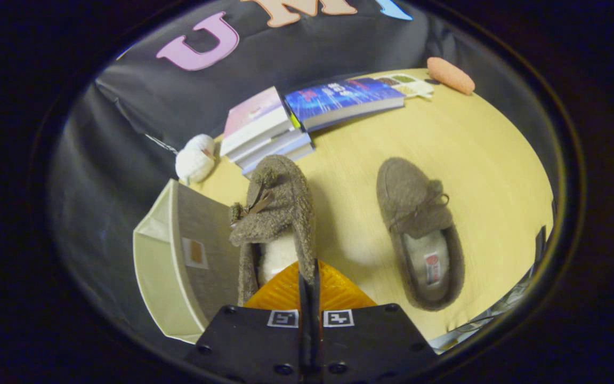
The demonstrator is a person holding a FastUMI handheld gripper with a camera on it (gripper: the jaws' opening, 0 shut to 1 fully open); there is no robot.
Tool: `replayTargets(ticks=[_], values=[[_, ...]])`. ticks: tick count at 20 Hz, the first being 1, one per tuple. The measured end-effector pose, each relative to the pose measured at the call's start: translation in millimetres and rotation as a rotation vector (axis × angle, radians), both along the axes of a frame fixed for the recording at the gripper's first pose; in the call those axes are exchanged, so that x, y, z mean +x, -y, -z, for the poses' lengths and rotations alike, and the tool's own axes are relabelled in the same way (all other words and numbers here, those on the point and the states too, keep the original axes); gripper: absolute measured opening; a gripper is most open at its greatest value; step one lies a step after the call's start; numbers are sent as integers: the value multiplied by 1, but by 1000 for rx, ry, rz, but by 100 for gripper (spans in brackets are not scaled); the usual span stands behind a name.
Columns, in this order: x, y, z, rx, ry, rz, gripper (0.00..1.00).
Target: Open the storage box then place both shoes into the box .Put the left shoe in first, then the right shoe, with the right side of both shoes facing outward in a uniform manner.
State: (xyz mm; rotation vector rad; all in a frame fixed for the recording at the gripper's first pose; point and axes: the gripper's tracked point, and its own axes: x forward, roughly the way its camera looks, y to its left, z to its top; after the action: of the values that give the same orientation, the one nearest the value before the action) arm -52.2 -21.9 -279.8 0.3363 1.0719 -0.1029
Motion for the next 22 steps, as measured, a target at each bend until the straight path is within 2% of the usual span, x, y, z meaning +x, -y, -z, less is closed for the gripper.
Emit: replayTargets(ticks=[6,10,18,22], values=[[39,-55,-81,45,162,-104,3],[37,-119,-104,143,169,-183,3],[-11,-193,-62,191,39,-329,3],[-28,-204,-43,180,-8,-351,3]])
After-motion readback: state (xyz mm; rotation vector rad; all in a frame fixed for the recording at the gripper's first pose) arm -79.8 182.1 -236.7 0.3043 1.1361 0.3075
